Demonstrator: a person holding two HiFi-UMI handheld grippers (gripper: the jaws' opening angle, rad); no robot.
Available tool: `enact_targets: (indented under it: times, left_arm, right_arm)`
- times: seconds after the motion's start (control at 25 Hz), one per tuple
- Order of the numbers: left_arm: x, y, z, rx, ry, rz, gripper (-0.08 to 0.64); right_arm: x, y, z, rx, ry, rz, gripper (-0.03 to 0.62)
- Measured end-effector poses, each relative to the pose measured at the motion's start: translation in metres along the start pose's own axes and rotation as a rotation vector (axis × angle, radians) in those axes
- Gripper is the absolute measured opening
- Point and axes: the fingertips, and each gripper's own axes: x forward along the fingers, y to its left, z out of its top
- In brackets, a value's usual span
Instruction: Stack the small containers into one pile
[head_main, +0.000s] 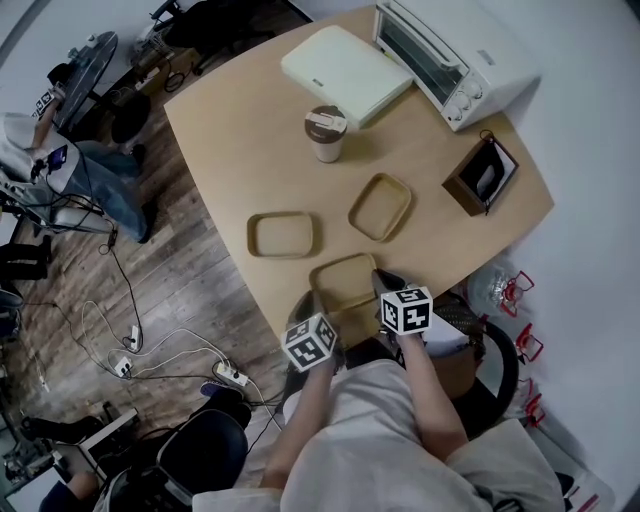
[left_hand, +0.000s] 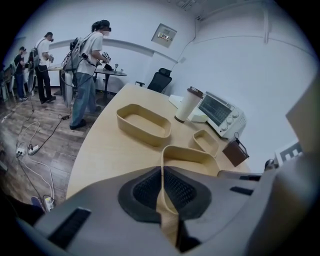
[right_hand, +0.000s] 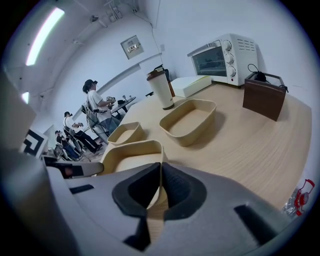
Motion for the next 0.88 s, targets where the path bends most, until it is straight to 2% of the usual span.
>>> enact_targets:
  times: [0.36, 0.88]
  left_arm:
    - [-0.015, 0.018, 0.035, 0.025, -0.043, -0.01, 0.014]
    - [-0.02, 0.053, 0.079, 0.091, -0.016, -0.06, 0.014]
  right_arm:
    - [-0.001, 0.034, 0.022, 0.0, -0.054, 0.017, 0.017]
    - [0.01, 0.081, 0.041, 0.074, -0.081, -0.004, 0.017]
